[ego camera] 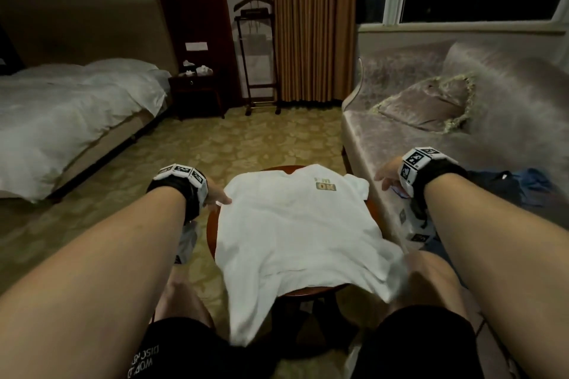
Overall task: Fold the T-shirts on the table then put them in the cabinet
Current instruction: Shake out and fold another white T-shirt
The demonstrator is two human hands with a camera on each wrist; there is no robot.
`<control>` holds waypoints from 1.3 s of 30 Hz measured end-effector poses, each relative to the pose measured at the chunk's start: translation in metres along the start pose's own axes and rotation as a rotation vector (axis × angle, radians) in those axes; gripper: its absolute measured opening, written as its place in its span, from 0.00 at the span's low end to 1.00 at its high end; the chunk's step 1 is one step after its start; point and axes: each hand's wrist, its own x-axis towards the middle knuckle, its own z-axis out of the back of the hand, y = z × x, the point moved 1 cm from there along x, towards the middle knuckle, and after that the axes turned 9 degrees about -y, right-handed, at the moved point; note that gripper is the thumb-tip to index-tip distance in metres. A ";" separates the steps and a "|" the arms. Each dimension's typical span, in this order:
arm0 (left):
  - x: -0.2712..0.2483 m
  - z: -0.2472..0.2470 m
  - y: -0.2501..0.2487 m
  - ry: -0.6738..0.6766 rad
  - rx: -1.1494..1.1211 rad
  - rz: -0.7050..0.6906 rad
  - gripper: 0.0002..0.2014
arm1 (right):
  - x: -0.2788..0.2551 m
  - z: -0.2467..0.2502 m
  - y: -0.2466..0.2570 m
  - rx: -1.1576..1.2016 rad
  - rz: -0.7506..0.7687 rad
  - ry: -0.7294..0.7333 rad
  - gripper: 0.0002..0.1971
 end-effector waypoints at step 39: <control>0.316 -0.090 -0.131 -0.217 -0.045 -0.256 0.16 | 0.297 -0.178 0.092 0.031 -0.142 -0.219 0.11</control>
